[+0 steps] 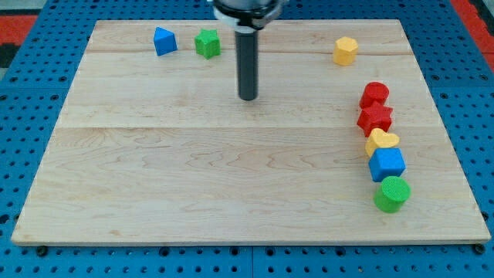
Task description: Slide the yellow hexagon toward left
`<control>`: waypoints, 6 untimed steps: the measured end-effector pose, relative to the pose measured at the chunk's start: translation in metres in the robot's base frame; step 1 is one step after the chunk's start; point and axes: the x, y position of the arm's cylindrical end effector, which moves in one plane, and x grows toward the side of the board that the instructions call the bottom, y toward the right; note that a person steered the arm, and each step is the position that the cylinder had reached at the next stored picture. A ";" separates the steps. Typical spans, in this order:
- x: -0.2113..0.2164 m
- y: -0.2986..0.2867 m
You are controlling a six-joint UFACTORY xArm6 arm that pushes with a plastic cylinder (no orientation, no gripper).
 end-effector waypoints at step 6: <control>-0.108 0.185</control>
